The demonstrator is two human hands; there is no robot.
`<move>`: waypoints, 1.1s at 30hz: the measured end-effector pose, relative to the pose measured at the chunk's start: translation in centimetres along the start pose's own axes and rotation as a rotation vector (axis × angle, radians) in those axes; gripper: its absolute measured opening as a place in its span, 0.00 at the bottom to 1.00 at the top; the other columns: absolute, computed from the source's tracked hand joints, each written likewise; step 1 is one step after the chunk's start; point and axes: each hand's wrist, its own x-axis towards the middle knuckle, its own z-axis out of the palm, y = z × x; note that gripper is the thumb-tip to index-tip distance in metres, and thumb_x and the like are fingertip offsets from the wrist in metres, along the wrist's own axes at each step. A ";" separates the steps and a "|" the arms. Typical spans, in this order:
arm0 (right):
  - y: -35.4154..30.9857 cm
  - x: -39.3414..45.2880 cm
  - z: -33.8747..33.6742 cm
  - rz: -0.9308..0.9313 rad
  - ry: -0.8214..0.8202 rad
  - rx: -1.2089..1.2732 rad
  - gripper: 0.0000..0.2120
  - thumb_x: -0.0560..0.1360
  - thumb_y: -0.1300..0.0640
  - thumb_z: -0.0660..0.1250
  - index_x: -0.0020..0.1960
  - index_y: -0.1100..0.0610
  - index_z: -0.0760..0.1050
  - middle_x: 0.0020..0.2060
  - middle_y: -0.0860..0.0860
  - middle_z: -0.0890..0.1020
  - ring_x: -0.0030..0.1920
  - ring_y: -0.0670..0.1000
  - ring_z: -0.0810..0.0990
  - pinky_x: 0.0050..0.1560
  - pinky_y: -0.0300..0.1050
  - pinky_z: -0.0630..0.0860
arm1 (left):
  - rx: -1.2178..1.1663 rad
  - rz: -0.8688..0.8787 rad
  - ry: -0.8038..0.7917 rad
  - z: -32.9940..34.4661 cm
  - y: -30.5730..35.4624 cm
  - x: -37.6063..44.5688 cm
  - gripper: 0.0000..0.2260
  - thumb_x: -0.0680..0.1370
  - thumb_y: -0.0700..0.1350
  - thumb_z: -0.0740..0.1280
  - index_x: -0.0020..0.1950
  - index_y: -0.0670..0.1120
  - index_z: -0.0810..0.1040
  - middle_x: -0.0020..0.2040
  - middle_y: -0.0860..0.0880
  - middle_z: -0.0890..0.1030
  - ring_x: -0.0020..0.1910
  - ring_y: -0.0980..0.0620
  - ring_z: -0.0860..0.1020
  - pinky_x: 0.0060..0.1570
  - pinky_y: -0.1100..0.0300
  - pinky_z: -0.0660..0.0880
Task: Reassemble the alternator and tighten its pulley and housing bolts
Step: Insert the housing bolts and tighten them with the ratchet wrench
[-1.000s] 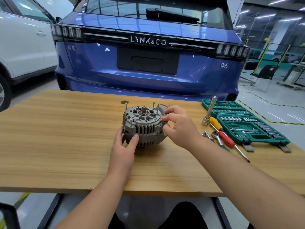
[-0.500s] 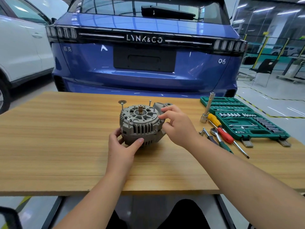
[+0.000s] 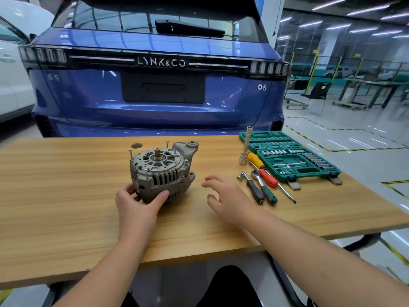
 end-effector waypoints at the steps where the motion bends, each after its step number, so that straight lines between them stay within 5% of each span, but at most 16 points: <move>1: 0.7 -0.3 -0.2 0.039 -0.024 -0.032 0.18 0.80 0.54 0.64 0.69 0.48 0.75 0.71 0.43 0.71 0.66 0.45 0.71 0.62 0.37 0.65 | 0.020 -0.002 0.016 0.3 0.2 0.0 0.37 0.67 0.51 0.84 0.65 0.57 0.63 0.68 0.52 0.68 0.58 0.56 0.75 0.52 0.64 0.73; 4: 2.4 -0.9 -0.9 0.132 -0.022 -0.099 0.15 0.80 0.52 0.65 0.66 0.48 0.77 0.68 0.43 0.72 0.59 0.42 0.71 0.59 0.38 0.68 | 0.121 -0.004 0.080 1.4 0.5 -0.1 0.42 0.64 0.54 0.85 0.68 0.51 0.63 0.65 0.52 0.64 0.65 0.49 0.72 0.65 0.54 0.72; 10: 5.1 -0.4 -3.3 0.321 0.043 -0.502 0.17 0.78 0.48 0.63 0.64 0.50 0.77 0.60 0.48 0.78 0.62 0.52 0.74 0.58 0.50 0.73 | 0.245 -0.098 0.152 3.4 1.4 0.5 0.45 0.60 0.60 0.85 0.66 0.49 0.62 0.66 0.47 0.66 0.68 0.44 0.71 0.65 0.44 0.73; 16: 7.0 -2.1 -1.9 0.428 0.021 -0.634 0.17 0.79 0.46 0.58 0.63 0.47 0.77 0.65 0.47 0.75 0.62 0.53 0.73 0.59 0.54 0.69 | 0.294 -0.136 0.189 4.0 1.9 0.4 0.44 0.62 0.60 0.84 0.67 0.47 0.64 0.68 0.44 0.68 0.69 0.41 0.70 0.67 0.40 0.72; 20: 7.6 -2.0 -1.1 0.427 0.114 -0.629 0.16 0.80 0.47 0.57 0.62 0.47 0.77 0.64 0.46 0.75 0.60 0.51 0.75 0.56 0.54 0.67 | 0.309 0.100 0.278 3.4 2.2 -1.9 0.33 0.67 0.58 0.81 0.61 0.46 0.68 0.59 0.48 0.68 0.66 0.40 0.70 0.65 0.40 0.67; 23: 7.5 -1.1 -1.0 0.461 0.081 -0.626 0.15 0.80 0.49 0.56 0.60 0.48 0.78 0.64 0.47 0.74 0.58 0.51 0.76 0.55 0.55 0.66 | 0.375 0.557 0.057 4.3 2.4 -4.4 0.22 0.71 0.58 0.76 0.54 0.44 0.75 0.52 0.50 0.73 0.52 0.47 0.73 0.53 0.49 0.68; 25: 7.5 -0.8 -0.9 0.461 0.069 -0.621 0.15 0.80 0.49 0.56 0.59 0.48 0.79 0.63 0.47 0.74 0.57 0.51 0.76 0.55 0.54 0.65 | 0.444 0.690 -0.186 6.0 2.4 -5.1 0.15 0.74 0.55 0.74 0.50 0.45 0.78 0.46 0.52 0.75 0.47 0.50 0.74 0.48 0.49 0.71; 28: 7.9 -1.0 -0.8 0.453 0.101 -0.589 0.15 0.80 0.49 0.56 0.59 0.48 0.80 0.62 0.46 0.75 0.56 0.51 0.76 0.52 0.53 0.64 | 0.544 0.486 -0.475 9.5 2.5 -4.6 0.09 0.78 0.48 0.73 0.56 0.50 0.77 0.46 0.60 0.73 0.49 0.53 0.75 0.52 0.53 0.74; 33: 8.5 -1.3 -0.2 0.446 0.185 -0.551 0.14 0.78 0.48 0.59 0.57 0.47 0.80 0.61 0.45 0.75 0.57 0.50 0.75 0.52 0.52 0.61 | 0.665 0.217 -0.531 16.6 2.2 -2.0 0.13 0.81 0.52 0.67 0.65 0.54 0.75 0.52 0.57 0.76 0.57 0.50 0.77 0.60 0.51 0.75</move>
